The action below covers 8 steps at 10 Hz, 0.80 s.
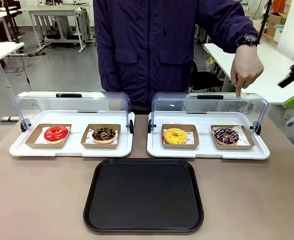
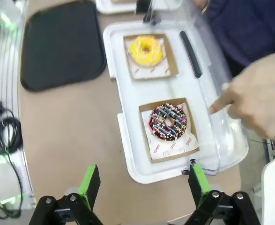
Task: Move the fourth donut from the left to the tray.
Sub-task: Pick up the Paper togo box containing the Donut indicated by the person and place it on the Handle tray.
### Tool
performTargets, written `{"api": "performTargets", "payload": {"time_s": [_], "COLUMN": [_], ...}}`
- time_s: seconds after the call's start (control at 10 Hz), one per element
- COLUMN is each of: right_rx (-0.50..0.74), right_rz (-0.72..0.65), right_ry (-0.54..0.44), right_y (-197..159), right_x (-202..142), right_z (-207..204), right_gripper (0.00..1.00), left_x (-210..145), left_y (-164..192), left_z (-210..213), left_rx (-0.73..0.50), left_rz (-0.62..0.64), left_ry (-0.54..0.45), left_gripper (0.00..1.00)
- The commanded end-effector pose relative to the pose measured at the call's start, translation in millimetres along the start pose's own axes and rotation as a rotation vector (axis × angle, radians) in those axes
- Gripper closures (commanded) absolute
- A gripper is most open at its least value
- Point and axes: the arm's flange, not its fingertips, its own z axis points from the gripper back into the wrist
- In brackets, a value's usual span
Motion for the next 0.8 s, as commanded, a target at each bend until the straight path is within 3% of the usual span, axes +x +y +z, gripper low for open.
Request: {"api": "performTargets", "payload": {"time_s": [0.0,0.3,0.7], "right_rx": [-0.016,-0.064,-0.165], "right_rz": [0.063,0.100,0.149], "right_ry": [0.121,0.221,0.235], "right_y": [14.1,24.3,23.2], "right_x": [-4.4,-9.9,-13.4], "right_z": [-32.8,-90.5,-153.4], "right_gripper": [0.00,0.00,0.00], "left_x": [1.8,1.8,1.8], "left_y": [-0.9,-0.9,-0.9], "left_z": [1.2,1.2,1.2], "left_rx": [-0.005,-0.005,-0.005], "left_rz": [-0.011,-0.011,-0.011], "left_ry": [-0.015,-0.015,-0.015], "left_gripper": [0.00,0.00,0.00]}}
